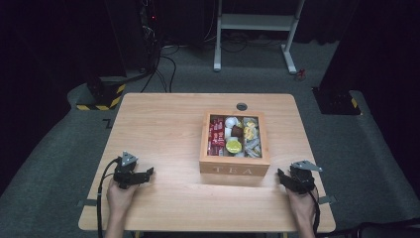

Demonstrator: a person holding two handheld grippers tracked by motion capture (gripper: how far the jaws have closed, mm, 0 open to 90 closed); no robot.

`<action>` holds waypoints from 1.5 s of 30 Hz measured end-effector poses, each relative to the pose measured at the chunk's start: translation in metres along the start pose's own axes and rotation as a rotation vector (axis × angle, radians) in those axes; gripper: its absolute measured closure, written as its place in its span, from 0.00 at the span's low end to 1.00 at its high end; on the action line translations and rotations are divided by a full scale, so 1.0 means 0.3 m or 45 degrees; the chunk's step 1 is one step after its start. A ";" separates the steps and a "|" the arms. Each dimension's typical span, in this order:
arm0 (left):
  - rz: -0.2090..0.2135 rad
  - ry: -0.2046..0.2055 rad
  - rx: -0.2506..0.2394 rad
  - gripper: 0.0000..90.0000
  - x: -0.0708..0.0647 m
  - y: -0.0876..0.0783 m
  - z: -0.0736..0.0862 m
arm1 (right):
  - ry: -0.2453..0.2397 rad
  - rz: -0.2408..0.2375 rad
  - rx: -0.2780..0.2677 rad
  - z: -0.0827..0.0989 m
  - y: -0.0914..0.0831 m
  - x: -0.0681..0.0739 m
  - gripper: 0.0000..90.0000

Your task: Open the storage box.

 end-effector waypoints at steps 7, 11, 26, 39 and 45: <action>0.000 0.001 -0.001 0.21 0.000 0.000 0.000 | -0.001 -0.072 -0.031 0.003 -0.021 0.009 0.66; 0.000 0.000 0.000 0.21 0.000 0.000 0.000 | 0.004 -0.128 -0.095 -0.007 -0.053 0.023 0.73; -0.001 0.000 -0.001 0.21 0.000 0.000 0.000 | -0.076 -0.387 -0.101 0.008 -0.096 0.122 0.88; 0.000 0.000 -0.001 0.21 0.000 0.000 0.000 | -0.149 -0.522 -0.113 0.000 -0.090 0.212 1.00; -0.001 0.000 -0.001 0.21 0.000 0.000 0.000 | -0.172 -0.544 -0.118 -0.021 -0.079 0.241 1.00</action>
Point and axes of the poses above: each handheld gripper's, and its own axes: y roughly forward along the jaws, z roughly out of its underside, x roughly to its left, the point moved 6 cm from there along y, roughly forward along the jaws, and after that the axes turned 1 degree about -z, right-handed, at the moved point
